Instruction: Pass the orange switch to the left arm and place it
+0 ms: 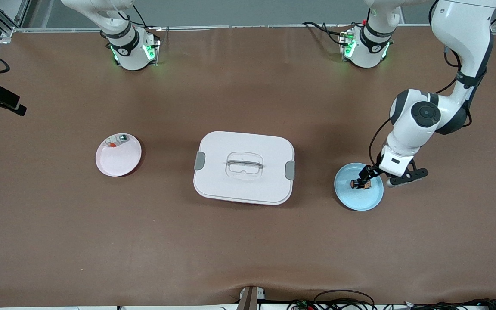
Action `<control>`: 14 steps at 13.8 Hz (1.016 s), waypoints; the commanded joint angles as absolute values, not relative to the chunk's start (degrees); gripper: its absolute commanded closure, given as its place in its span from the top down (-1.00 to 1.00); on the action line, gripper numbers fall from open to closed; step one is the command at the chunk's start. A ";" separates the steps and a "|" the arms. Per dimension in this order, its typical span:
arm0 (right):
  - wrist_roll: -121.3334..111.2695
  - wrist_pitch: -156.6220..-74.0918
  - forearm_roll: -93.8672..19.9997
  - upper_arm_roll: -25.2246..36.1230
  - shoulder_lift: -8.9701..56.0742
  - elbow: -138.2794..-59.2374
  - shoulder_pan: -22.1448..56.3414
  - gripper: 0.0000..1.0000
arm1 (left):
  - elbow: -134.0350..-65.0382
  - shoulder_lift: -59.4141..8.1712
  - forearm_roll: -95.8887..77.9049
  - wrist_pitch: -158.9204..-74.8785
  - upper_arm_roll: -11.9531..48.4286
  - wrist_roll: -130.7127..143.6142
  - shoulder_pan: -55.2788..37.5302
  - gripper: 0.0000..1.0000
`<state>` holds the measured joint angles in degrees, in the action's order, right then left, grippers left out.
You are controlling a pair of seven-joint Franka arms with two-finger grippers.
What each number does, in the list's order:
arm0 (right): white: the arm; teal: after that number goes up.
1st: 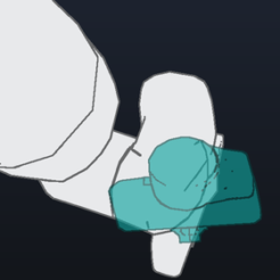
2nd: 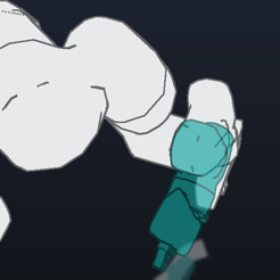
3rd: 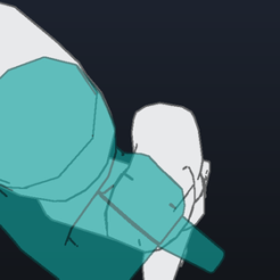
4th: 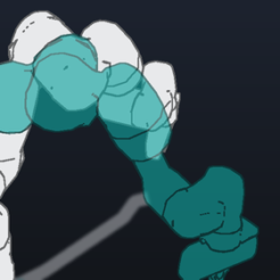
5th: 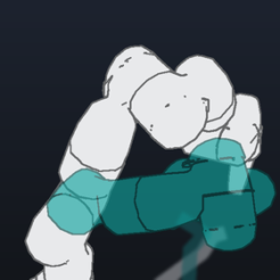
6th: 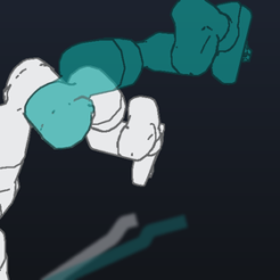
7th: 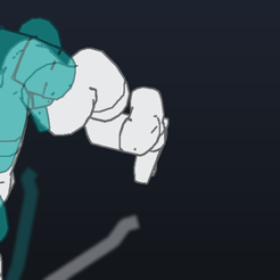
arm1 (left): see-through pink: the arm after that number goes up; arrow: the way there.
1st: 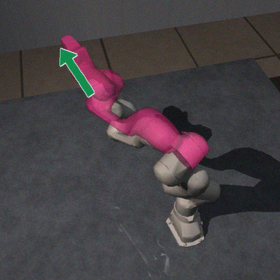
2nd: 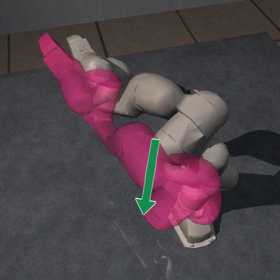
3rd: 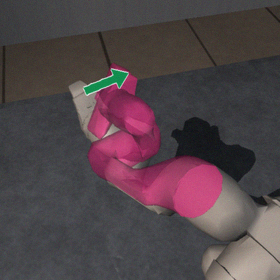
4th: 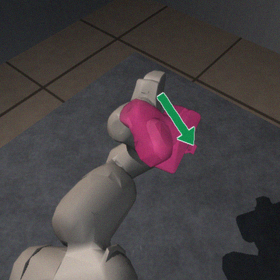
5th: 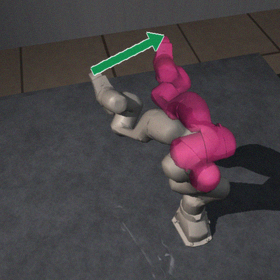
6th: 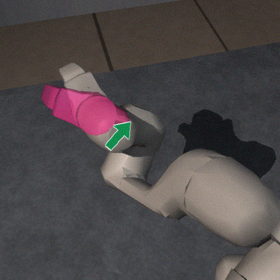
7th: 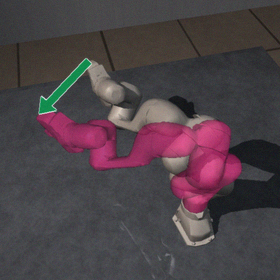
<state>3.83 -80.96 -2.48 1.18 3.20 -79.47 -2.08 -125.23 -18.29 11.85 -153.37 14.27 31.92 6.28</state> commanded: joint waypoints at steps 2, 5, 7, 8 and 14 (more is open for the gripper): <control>-0.87 -82.88 -2.02 0.44 1.58 -81.74 -3.07 1.00 | -125.42 -14.51 3.09 -146.18 12.75 18.31 5.71 1.00; -1.05 -83.75 -2.02 0.53 1.50 -81.91 -3.08 1.00 | -124.98 -12.84 2.81 -143.28 11.87 14.86 5.98 1.00; -1.05 -85.42 -1.85 0.53 0.97 -82.79 -2.99 1.00 | -123.06 -10.47 2.73 -136.44 10.55 10.66 5.71 1.00; -1.05 -85.60 -1.41 0.53 0.97 -82.97 -2.90 1.00 | -121.83 -9.85 2.72 -133.36 10.37 8.98 6.06 1.00; -0.35 -85.25 -0.88 0.70 0.88 -83.06 -3.34 1.00 | -119.63 -3.70 0.35 -125.69 8.78 6.06 6.15 1.00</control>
<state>-0.24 -84.80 -1.41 1.43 2.94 -80.80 -2.15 -120.51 -6.03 1.71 -128.38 8.52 6.70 6.33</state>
